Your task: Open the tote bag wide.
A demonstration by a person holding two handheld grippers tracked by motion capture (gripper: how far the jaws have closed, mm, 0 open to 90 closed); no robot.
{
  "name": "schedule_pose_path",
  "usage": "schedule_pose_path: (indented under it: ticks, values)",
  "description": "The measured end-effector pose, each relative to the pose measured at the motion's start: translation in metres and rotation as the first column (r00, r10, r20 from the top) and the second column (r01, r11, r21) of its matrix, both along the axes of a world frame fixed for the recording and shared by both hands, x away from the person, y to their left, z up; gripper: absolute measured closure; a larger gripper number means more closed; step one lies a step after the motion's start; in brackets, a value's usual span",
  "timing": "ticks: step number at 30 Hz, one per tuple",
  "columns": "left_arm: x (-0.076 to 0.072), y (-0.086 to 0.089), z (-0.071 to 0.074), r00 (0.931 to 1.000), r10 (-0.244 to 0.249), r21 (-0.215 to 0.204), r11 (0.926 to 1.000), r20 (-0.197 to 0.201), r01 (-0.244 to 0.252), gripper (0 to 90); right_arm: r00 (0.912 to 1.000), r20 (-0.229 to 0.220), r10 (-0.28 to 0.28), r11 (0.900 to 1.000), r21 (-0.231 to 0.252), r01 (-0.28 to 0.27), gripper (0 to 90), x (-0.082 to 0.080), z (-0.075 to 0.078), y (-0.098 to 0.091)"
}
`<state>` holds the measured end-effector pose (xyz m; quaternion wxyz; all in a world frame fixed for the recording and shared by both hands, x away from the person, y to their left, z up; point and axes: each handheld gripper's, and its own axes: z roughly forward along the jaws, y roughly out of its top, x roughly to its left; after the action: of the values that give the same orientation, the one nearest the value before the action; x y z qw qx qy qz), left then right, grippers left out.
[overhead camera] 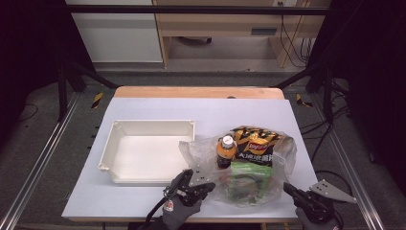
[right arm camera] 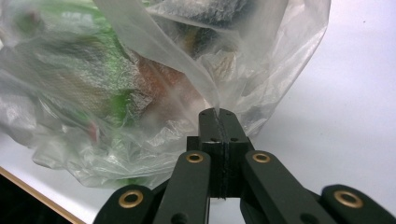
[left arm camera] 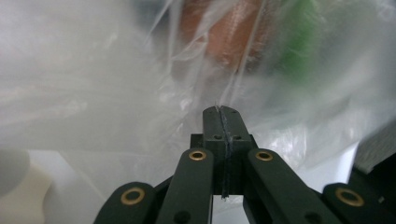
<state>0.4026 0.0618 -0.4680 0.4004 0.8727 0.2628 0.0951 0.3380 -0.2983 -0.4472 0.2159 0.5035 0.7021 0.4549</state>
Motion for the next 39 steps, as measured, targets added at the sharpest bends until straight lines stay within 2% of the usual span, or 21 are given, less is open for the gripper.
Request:
schedule_pose_path:
  ticks: [3,5,9,11,14,16,19,22,23,24,25,29,31,34,36,39]
  values:
    - [-0.001,0.001,-0.009,0.9997,-0.02,0.02,0.9996,-0.013,0.02,90.0,0.9999,-0.013,0.0,1.0,-0.003,-0.001,90.0,0.001,-0.003,0.0]
    - [-0.003,0.002,-0.015,0.9996,-0.021,0.008,0.9997,-0.022,0.021,90.0,0.9996,-0.027,-0.007,1.0,-0.001,0.007,90.0,0.002,-0.006,-0.001]
    - [-0.004,0.002,-0.014,0.9996,-0.025,0.024,0.9994,-0.016,0.025,90.0,0.9975,-0.062,-0.033,0.9994,-0.008,0.032,90.0,0.004,-0.012,-0.004]
    - [-0.005,0.003,-0.014,0.9995,-0.031,0.033,0.999,-0.01,0.032,90.0,0.9943,-0.086,-0.062,0.9978,-0.027,0.06,90.0,0.007,-0.016,-0.006]
    - [-0.006,0.003,-0.014,0.9996,-0.023,0.022,0.9995,-0.017,0.023,90.0,0.9883,-0.117,-0.098,0.9951,-0.025,0.095,90.0,0.01,-0.022,-0.011]
    - [-0.006,0.004,-0.014,0.9996,-0.024,0.021,0.9995,-0.015,0.025,89.9,0.9845,-0.133,-0.114,0.9932,-0.041,0.109,90.0,0.014,-0.026,-0.01]
    - [-0.007,0.003,-0.014,0.9996,-0.025,0.02,0.9995,-0.014,0.026,89.1,0.9828,-0.145,-0.115,0.9925,-0.059,0.107,90.0,0.018,-0.03,-0.008]
    - [-0.012,0.005,-0.007,0.9996,-0.029,-0.016,0.9995,0.006,0.029,82.2,0.9871,-0.121,-0.105,0.9939,-0.045,0.1,89.5,0.016,-0.029,-0.008]
    - [-0.014,0.006,0.0,0.9986,-0.045,-0.033,0.9984,0.028,0.046,79.3,0.9886,-0.11,-0.103,0.9943,-0.041,0.099,88.0,0.015,-0.027,-0.009]
    - [-0.017,0.007,0.005,0.9988,-0.037,-0.054,0.9978,0.032,0.038,75.7,0.9899,-0.102,-0.099,0.995,-0.029,0.096,86.7,0.013,-0.026,-0.009]
    - [-0.019,0.009,0.013,0.9969,-0.047,-0.069,0.9963,0.064,0.051,72.4,0.991,-0.096,-0.093,0.9956,-0.023,0.091,85.7,0.013,-0.026,-0.009]
    - [-0.029,0.017,0.046,0.9905,-0.021,-0.16,0.9862,0.136,0.042,62.9,0.9949,-0.06,-0.081,0.9966,-0.014,0.081,77.4,0.01,-0.02,-0.009]
    - [-0.031,0.021,0.06,0.9864,-0.001,-0.194,0.9804,0.164,0.033,59.6,0.9967,-0.024,-0.077,0.9969,-0.015,0.077,68.7,0.008,-0.014,-0.01]
    - [-0.03,0.025,0.076,0.9802,0.029,-0.227,0.9738,0.196,0.017,56.4,0.9964,0.043,-0.073,0.9973,0.004,0.073,56.2,0.003,-0.002,-0.009]
    - [-0.027,0.026,0.083,0.9758,0.044,-0.233,0.9725,0.214,0.007,55.0,0.9935,0.088,-0.072,0.9974,0.011,0.071,47.7,0.0,0.008,-0.007]
    - [-0.02,0.022,0.087,0.9701,0.056,-0.231,0.973,0.236,0.0,52.3,0.9866,0.152,-0.06,0.9982,0.004,0.06,43.9,-0.004,0.024,-0.002]
